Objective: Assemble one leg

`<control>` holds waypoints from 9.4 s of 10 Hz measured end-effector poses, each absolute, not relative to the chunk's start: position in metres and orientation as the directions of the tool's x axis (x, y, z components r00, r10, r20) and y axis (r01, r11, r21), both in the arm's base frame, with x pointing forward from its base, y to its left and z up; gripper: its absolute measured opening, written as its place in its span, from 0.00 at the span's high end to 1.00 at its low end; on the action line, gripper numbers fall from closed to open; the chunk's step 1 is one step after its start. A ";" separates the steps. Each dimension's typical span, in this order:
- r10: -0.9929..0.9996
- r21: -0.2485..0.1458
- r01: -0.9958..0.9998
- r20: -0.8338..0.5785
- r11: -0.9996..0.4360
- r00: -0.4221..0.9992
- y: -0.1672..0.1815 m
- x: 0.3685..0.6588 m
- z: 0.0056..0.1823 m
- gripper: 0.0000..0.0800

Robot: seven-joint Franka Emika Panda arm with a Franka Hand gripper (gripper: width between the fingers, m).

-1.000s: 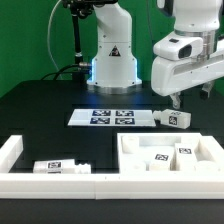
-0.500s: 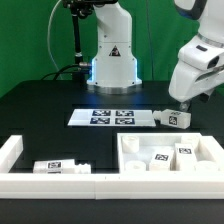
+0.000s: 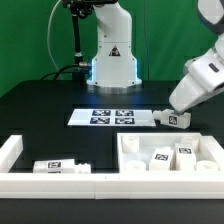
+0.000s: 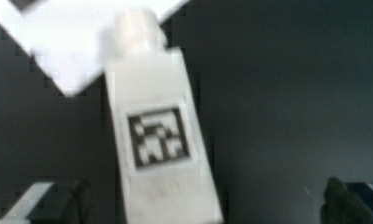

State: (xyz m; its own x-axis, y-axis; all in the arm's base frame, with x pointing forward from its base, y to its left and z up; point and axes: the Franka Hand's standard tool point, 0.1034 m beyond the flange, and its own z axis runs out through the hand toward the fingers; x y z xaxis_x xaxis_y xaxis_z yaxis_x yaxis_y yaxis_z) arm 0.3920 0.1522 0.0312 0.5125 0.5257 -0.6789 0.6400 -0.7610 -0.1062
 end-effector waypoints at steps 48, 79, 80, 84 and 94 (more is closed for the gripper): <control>0.330 0.034 0.355 0.460 -0.934 0.824 0.079 0.619 0.138 0.64; 0.177 -0.022 0.222 0.533 -0.975 0.827 0.110 0.627 0.079 0.64; 0.177 -0.018 0.221 0.537 -0.975 0.825 0.109 0.627 0.078 0.64; 0.170 0.006 0.202 0.573 -0.979 0.802 0.102 0.628 0.077 0.64; -0.039 -0.126 0.024 0.474 -0.992 0.880 0.106 0.627 0.097 0.19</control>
Offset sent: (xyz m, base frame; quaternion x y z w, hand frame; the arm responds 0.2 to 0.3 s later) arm 0.0000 0.0000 0.0000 0.0000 0.0000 0.0000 1.0000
